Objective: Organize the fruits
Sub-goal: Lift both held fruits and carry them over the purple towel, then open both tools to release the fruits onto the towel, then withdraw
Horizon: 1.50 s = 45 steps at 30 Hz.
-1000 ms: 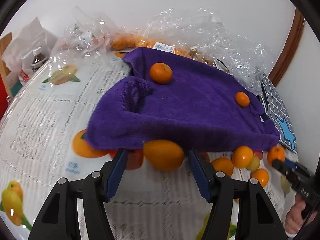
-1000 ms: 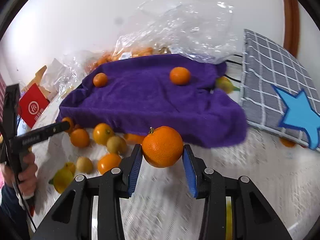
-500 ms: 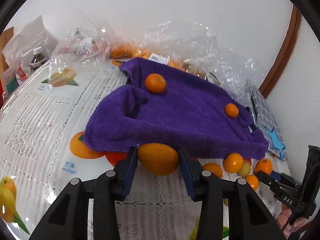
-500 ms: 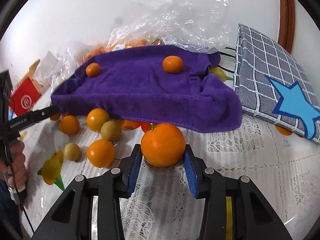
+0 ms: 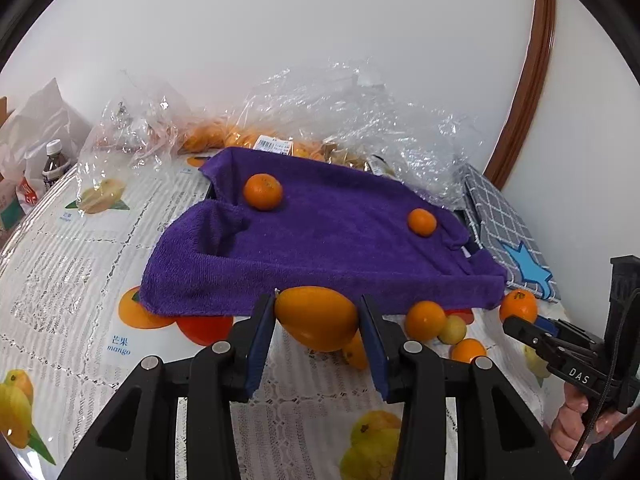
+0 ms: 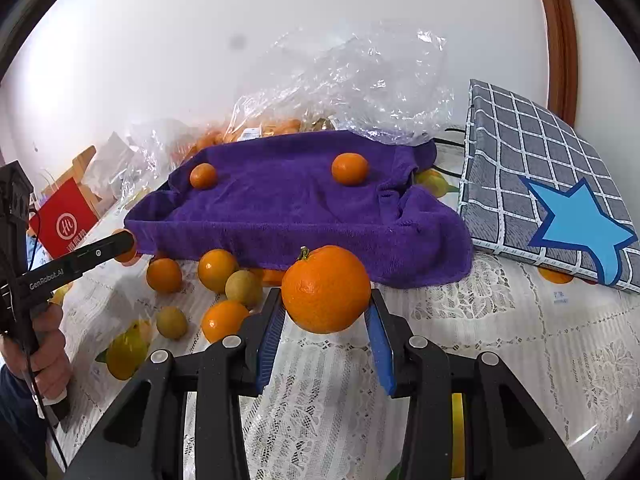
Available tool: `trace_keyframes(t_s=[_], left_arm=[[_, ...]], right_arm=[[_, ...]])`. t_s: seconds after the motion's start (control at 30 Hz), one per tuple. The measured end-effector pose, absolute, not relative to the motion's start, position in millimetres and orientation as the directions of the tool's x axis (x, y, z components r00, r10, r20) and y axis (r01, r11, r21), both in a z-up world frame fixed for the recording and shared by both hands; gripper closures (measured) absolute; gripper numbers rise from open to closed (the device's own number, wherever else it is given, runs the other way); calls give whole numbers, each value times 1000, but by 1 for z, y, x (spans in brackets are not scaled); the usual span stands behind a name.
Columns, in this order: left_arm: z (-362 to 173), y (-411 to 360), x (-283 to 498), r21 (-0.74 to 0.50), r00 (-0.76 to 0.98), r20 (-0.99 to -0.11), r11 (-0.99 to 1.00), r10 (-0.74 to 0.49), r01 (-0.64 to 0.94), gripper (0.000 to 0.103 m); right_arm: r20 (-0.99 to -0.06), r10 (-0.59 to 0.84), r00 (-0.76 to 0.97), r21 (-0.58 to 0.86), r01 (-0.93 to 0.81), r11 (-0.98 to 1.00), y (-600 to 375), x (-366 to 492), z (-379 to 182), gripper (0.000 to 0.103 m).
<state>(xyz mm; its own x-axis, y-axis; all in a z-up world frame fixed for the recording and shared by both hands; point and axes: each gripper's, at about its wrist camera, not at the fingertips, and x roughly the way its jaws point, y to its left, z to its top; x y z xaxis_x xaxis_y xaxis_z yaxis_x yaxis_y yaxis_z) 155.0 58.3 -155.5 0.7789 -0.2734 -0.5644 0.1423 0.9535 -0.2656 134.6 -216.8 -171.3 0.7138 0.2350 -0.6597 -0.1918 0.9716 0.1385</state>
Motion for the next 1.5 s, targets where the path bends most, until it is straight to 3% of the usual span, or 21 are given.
trace_keyframes(t_s=[0.43,0.7,0.97,1.17,1.5], left_arm=[[-118,75,158,-286,846,-491,956,-208,69,63],[-77,79,208,-323,887,-415,944,-201,63,63],[-113,83,257,-378,852,-476,925,-218,26,63],[-134,68,266,-265,825,-538,964,-173,29,63],[-160,53,284,-208,738,-654,978,-165,35,63]], right_arm=[[-584,222,781,142,-172,975,-220,136,-123,62],[-524,221,822,125,-183,975,-208,186,-79,62],[-548,213,809,147,-157,977,-206,237,-101,62],[-625,209,752,160,-138,977,-215,253,-133,62],[-716,200,669,168,-112,979,-218,276,-173,62]])
